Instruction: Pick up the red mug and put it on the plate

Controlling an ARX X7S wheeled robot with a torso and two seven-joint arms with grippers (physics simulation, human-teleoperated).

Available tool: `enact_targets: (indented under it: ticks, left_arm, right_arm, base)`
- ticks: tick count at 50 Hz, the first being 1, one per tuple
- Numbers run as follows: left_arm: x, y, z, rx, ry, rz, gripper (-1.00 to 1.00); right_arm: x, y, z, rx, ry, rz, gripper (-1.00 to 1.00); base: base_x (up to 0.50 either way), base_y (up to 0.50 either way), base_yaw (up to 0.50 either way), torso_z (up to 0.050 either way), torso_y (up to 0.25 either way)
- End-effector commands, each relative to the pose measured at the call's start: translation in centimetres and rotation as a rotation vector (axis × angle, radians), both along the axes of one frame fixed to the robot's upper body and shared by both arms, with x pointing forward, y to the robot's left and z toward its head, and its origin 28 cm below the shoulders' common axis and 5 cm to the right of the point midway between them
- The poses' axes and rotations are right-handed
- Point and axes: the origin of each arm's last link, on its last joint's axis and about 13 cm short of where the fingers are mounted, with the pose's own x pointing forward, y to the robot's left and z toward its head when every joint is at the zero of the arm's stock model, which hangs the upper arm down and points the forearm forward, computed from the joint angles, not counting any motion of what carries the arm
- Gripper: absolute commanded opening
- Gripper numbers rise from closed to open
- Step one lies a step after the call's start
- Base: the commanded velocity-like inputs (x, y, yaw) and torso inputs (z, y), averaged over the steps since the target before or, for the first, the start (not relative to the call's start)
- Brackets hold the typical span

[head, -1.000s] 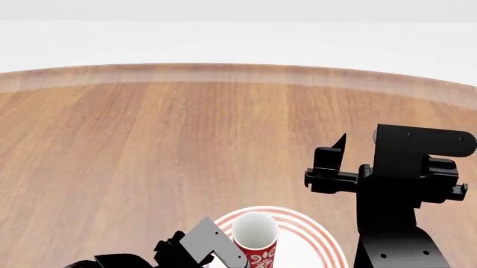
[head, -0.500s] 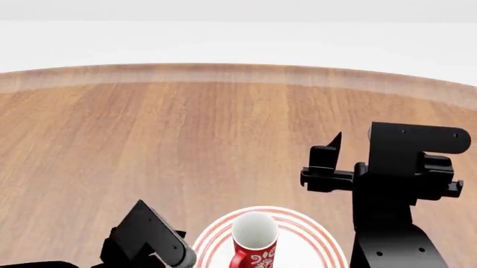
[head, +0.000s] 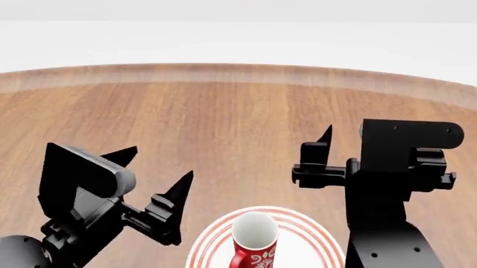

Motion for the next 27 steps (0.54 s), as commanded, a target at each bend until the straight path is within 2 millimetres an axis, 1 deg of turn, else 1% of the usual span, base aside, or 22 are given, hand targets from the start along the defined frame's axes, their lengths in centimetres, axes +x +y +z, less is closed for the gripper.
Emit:
enact_targets:
  ticks: [1,3,4,6,7,11,27]
  left_arm:
    - [0.2,0.3,1.3,-0.077,-0.115,0.160,1.00]
    - [0.2,0.3,1.5,-0.086,-0.128,0.173,1.00]
    - [0.2,0.3,1.7,-0.075,-0.155,0.215,1.00]
    - [0.3,0.3,1.8,-0.084,-0.152,0.226,1.00]
    - [0.5,0.3,1.9,-0.066,-0.189,0.302,1.00]
    - [0.3,0.2,2.2,-0.066,-0.236,0.340,1.00]
    - [-0.1,0.1,3.5,-0.092,-0.274,0.339,1.00]
  right_arm:
    - [-0.4,0.3,0.3,-0.006,-0.040,0.030,1.00]
    - [-0.5,0.4,0.5,-0.016,-0.057,0.028,1.00]
    - [-0.7,0.6,0.6,-0.023,-0.062,0.027,1.00]
    - [-0.8,0.6,0.6,-0.026,-0.069,0.033,1.00]
    - [-0.8,0.7,0.7,-0.032,-0.077,0.030,1.00]
    - [-1.1,0.8,0.9,-0.042,-0.094,0.031,1.00]
    - [-2.2,0.9,2.6,-0.075,-0.192,0.027,1.00]
  base:
    - [0.00,0.00,0.00,0.000,0.000]
    - [0.00,0.00,0.00,0.000,0.000]
    - [0.00,0.00,0.00,0.000,0.000]
    - [0.00,0.00,0.00,0.000,0.000]
    - [0.00,0.00,0.00,0.000,0.000]
    - [0.00,0.00,0.00,0.000,0.000]
    - [0.00,0.00,0.00,0.000,0.000]
